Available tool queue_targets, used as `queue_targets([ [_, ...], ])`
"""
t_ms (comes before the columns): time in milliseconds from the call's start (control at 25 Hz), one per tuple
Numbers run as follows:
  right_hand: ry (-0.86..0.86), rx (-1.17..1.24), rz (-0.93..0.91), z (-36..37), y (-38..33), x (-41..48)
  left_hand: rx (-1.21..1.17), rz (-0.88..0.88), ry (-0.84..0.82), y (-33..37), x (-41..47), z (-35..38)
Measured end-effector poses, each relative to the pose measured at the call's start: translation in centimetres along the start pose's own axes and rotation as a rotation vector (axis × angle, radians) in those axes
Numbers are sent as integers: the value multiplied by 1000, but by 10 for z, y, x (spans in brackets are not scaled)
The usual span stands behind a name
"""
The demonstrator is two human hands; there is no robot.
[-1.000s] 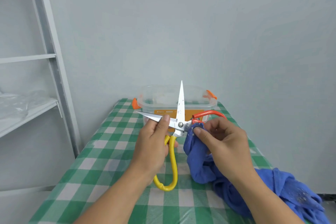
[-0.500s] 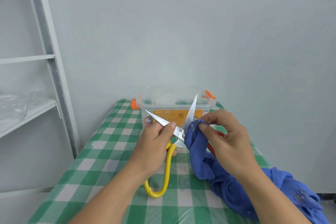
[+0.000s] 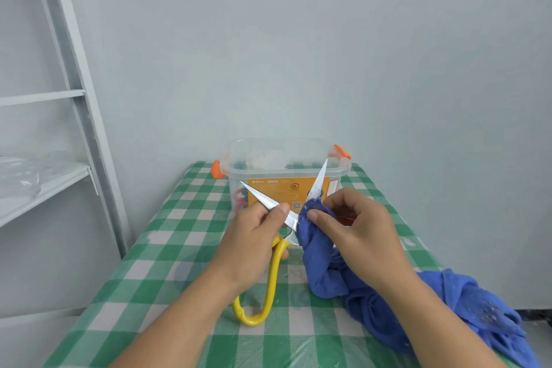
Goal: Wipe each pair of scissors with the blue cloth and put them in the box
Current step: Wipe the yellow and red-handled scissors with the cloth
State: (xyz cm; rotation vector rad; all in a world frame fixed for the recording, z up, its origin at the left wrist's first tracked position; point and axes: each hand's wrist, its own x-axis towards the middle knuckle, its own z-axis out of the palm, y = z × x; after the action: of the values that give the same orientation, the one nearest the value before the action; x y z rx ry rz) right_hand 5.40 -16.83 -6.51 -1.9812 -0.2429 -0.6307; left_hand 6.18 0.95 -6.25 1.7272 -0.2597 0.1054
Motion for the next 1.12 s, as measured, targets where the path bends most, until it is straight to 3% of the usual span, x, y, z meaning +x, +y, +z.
queue_targets([
  [320, -58, 81, 31, -12, -5, 2, 2, 25, 10, 4, 2, -3],
  [480, 38, 144, -52, -13, -12, -2, -19, 27, 31, 4, 1, -4],
  [600, 120, 408, -105, -20, -19, -3, -24, 33, 34, 4, 2, -3],
  [680, 127, 680, -30, -24, -20, 0, -11, 31, 31, 3, 2, -4],
  [760, 121, 777, 71, -27, -18, 2, -7, 25, 33, 1, 3, -6],
  [880, 84, 639, 150, -26, -17, 4, 7, 12, 41, 0, 4, -8],
  [1120, -66, 203, 36, -11, -21, -4, 3, 47, 24, 0, 3, -4],
])
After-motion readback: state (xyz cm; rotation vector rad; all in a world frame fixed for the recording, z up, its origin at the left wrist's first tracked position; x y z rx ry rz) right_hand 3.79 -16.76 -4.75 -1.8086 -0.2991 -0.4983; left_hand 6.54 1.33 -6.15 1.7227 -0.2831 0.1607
